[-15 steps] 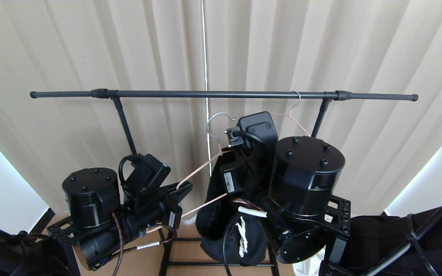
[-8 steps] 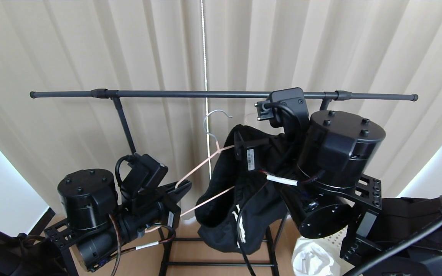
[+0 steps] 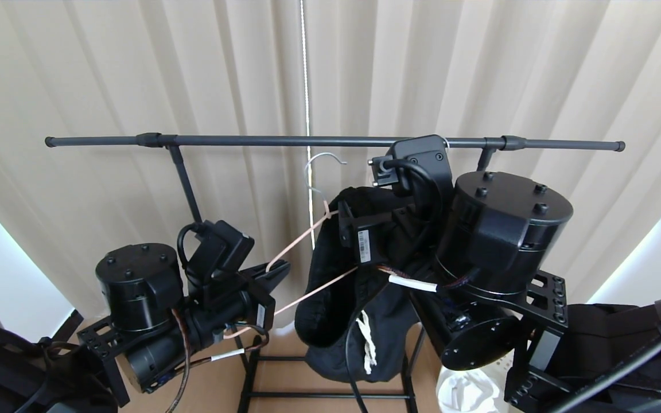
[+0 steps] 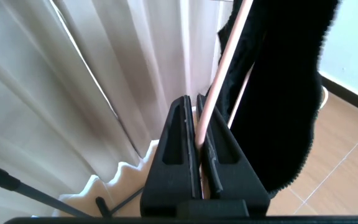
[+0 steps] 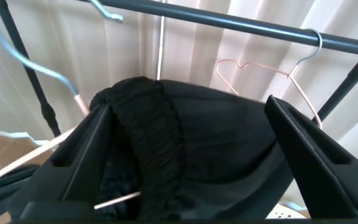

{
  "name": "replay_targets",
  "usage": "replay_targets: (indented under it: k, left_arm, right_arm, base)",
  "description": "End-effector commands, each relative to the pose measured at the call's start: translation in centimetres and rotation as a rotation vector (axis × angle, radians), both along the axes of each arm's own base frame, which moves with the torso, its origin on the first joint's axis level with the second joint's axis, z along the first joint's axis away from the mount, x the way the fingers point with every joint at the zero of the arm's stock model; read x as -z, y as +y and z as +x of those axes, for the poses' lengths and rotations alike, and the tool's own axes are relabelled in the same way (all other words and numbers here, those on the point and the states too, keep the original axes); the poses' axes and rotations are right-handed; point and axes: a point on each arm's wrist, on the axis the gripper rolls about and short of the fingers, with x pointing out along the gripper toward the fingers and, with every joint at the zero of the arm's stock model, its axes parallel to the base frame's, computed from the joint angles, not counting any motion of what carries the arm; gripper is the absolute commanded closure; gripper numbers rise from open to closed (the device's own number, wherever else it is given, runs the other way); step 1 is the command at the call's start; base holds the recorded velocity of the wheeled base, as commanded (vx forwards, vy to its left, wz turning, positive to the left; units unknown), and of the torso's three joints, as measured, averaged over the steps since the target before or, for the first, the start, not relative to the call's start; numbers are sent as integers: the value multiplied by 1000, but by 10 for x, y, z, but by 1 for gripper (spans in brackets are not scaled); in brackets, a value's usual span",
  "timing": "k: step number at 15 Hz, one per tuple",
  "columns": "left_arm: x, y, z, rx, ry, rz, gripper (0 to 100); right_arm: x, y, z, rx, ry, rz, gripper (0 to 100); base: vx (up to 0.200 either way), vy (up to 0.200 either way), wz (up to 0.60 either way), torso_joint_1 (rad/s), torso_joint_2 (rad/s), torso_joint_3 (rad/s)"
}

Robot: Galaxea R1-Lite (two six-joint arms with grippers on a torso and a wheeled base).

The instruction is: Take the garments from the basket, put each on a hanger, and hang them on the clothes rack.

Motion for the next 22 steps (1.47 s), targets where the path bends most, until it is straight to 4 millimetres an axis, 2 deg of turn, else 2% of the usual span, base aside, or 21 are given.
replay_targets:
  k: [1,3,6,10,13,14,16,17,22]
  left_arm:
    - [-1,-1,7,-13,-2,-15,100]
    - [-5,3,18,-42,-24,-29,100]
    - [-7,2,20,-44,-31,-35,100]
    - [-5,12,18,-51,-13,-36,100]
    - [-1,21,14,39,-6,-47,100]
    - [1,26,13,43,-4,-48,100]
    - [4,29,9,99,6,-51,100]
    - [4,30,8,121,5,-55,100]
    - [5,26,6,225,-4,-46,100]
  right_arm:
    - [0,0,-2,-3,2,-1,0]
    - [-1,-4,-3,-2,2,0,0]
    - [-1,-7,-4,1,4,-2,0]
    - [-19,-45,-6,-112,9,-38,0]
    - [-34,-92,6,-312,83,-89,0]
    - [-41,-115,6,-408,125,-104,0]
    - [-49,-138,9,-497,158,-156,0]
    - [-50,-147,12,-513,172,-193,0]
    - [-52,-158,19,-570,259,-308,0]
  base:
    - [0,0,0,0,0,0]
    - [0,0,0,0,0,0]
    - [0,0,0,0,0,0]
    - [0,0,0,0,0,0]
    - [0,0,0,0,0,0]
    - [0,0,0,0,0,0]
    - [0,0,0,0,0,0]
    - [0,0,0,0,0,0]
    - [0,0,0,0,0,0]
